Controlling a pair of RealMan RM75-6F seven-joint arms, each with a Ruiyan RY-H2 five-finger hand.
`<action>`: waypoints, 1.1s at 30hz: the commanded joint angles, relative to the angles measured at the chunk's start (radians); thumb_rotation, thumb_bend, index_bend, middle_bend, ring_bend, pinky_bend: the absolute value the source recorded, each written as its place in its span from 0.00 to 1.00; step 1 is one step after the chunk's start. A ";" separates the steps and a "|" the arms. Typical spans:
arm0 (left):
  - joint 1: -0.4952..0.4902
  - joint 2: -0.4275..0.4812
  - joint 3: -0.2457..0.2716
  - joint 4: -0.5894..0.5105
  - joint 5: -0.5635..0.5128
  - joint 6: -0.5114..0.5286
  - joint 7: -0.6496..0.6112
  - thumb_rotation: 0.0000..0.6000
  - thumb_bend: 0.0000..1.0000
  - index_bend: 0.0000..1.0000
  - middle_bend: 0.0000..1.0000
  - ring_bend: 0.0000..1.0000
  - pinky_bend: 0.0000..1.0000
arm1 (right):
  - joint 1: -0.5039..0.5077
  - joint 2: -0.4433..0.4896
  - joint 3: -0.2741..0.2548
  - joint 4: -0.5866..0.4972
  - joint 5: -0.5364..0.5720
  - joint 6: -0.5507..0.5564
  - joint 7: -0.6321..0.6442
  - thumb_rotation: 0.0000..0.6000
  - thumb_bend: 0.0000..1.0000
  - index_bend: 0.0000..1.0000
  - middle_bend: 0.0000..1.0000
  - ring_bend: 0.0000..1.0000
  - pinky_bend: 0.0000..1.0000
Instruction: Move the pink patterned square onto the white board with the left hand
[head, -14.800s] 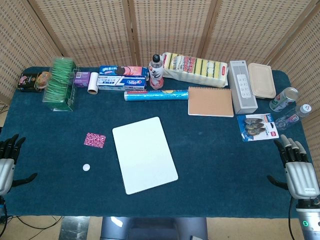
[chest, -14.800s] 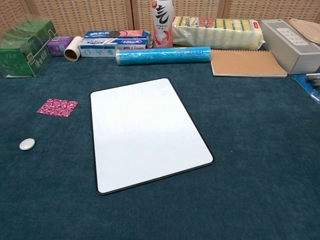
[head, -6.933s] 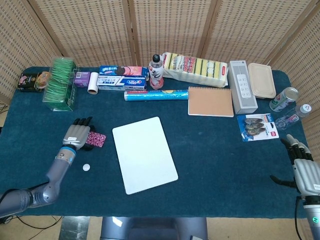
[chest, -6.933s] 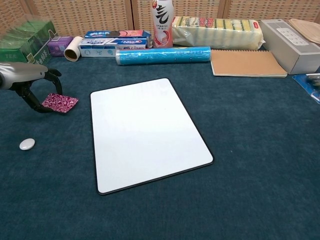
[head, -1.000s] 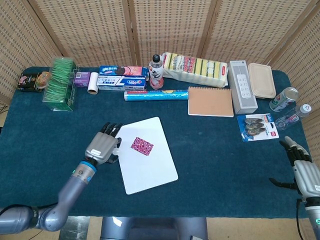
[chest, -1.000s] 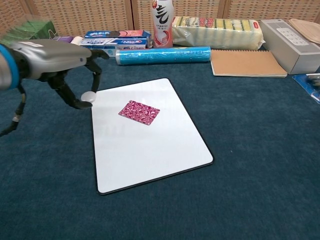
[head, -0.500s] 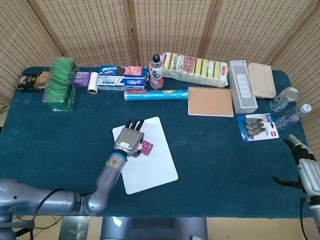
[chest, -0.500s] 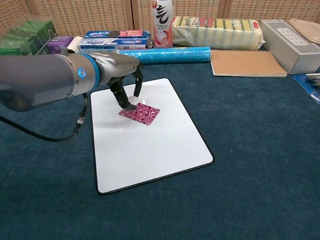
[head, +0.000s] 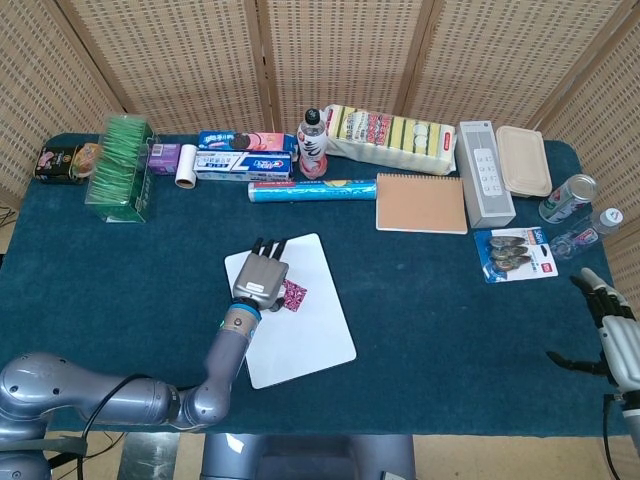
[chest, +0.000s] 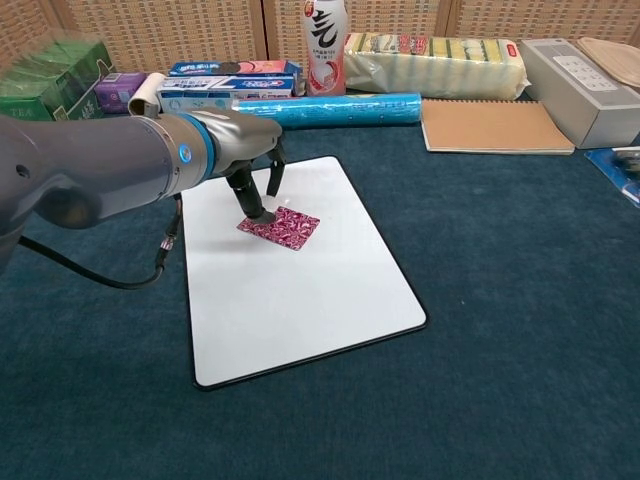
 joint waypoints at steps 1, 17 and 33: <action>-0.005 -0.010 0.004 0.018 -0.012 -0.004 0.002 1.00 0.27 0.59 0.00 0.00 0.01 | -0.001 0.001 0.000 0.000 0.000 0.001 0.002 1.00 0.00 0.02 0.00 0.00 0.00; -0.008 0.001 0.000 0.011 -0.029 0.005 -0.013 1.00 0.26 0.11 0.00 0.00 0.01 | -0.001 0.003 0.002 0.002 -0.001 0.005 0.009 1.00 0.00 0.02 0.00 0.00 0.00; 0.286 0.410 0.226 -0.367 0.550 0.207 -0.310 1.00 0.10 0.00 0.00 0.00 0.01 | 0.001 -0.015 0.003 -0.007 0.005 0.010 -0.049 1.00 0.00 0.02 0.00 0.00 0.00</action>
